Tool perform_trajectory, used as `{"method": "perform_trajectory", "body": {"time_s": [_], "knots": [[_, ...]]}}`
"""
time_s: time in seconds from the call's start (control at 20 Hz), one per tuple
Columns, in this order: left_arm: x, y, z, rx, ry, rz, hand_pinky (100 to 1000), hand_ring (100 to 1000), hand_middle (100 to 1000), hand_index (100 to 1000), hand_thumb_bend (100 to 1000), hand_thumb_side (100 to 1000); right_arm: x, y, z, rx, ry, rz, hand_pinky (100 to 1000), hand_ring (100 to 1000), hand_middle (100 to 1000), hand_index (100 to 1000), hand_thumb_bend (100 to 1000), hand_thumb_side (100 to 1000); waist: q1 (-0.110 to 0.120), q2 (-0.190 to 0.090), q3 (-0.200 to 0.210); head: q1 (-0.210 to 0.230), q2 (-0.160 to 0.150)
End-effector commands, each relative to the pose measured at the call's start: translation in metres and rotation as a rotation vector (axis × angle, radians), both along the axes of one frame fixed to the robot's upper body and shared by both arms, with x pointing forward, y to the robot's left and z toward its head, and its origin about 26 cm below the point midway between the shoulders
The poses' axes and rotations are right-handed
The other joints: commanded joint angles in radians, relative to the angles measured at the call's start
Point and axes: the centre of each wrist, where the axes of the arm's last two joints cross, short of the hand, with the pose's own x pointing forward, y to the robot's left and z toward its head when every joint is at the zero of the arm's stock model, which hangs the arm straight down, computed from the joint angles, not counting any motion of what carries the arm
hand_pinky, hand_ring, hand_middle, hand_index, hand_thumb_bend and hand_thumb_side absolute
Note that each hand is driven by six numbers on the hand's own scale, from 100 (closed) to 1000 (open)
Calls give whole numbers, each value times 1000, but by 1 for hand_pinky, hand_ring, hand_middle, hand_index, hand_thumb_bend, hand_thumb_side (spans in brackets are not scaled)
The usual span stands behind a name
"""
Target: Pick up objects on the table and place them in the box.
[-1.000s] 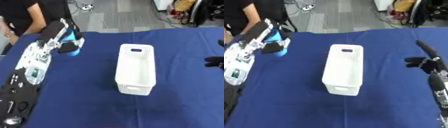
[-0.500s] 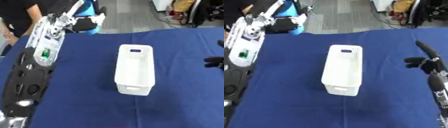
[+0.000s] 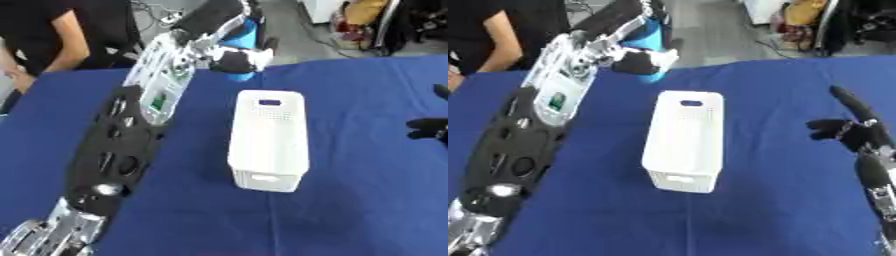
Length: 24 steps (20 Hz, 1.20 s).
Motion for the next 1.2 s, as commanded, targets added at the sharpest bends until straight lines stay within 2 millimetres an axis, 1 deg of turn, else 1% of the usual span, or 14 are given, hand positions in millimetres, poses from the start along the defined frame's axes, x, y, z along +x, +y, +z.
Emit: {"method": "perform_trajectory", "body": {"time_s": [0.05,0.35,0.4,0.45,0.6,0.65,0.75,0.8,0.85,0.9,0.95,1.0,1.05,1.2], "knots": [[5,-20,-3,24,-17,-24,100,100,281,270,100,421,0,3,7,7,-24,18,673,735,987,1000,523,1000,-7,-11,-4,12,-15],[11,-38,-29,51,-6,-24,100,100,282,273,100,420,1,4,8,9,-25,24,673,735,986,1000,523,999,-7,-10,-8,9,-24],[12,-41,-34,44,-7,-24,100,100,284,276,100,336,1,4,8,9,-25,25,673,735,986,1000,525,994,-8,-9,-8,9,-25],[12,-43,-37,32,-12,-26,100,100,288,280,100,422,1,4,8,9,-25,25,673,735,986,1000,524,999,-9,-8,-7,9,-26],[14,-50,-51,-6,-22,-34,100,100,303,307,100,413,1,5,8,9,-27,27,673,735,985,1000,525,998,-11,-6,-7,11,-28],[14,-50,-56,-7,-23,-32,100,100,338,367,100,375,1,5,8,9,-27,27,673,735,985,1000,525,999,-12,-5,-8,12,-29],[16,-50,-68,19,-18,-20,100,223,408,463,100,326,1,4,8,11,-29,25,673,735,985,1000,524,999,-12,-5,-8,13,-28],[17,-48,-73,37,-16,-11,162,363,493,585,100,246,1,4,8,12,-29,24,673,735,985,1000,524,999,-13,-4,-7,12,-28],[18,-46,-79,63,-11,-1,491,521,626,734,100,278,1,4,8,12,-29,23,673,735,985,1000,524,998,-13,-4,-6,11,-28],[18,-45,-86,103,-1,3,625,645,734,825,170,430,1,4,8,12,-29,22,673,735,985,1000,524,998,-12,-4,-6,10,-27],[19,-43,-93,146,11,3,777,812,860,930,508,677,1,4,8,11,-29,23,674,735,985,1000,525,998,-13,-4,-5,10,-27],[20,-41,-98,187,24,6,852,900,945,988,774,815,1,4,8,11,-29,22,674,735,985,1000,525,998,-13,-3,-4,9,-27],[20,-38,-103,223,39,13,915,972,1000,1000,967,821,1,4,8,11,-29,21,673,735,985,1000,525,998,-13,-3,-2,9,-27],[22,-32,-114,304,76,35,963,1000,1000,1000,1000,885,0,3,7,10,-30,16,673,735,985,1000,526,997,-14,-2,1,9,-26]]}}
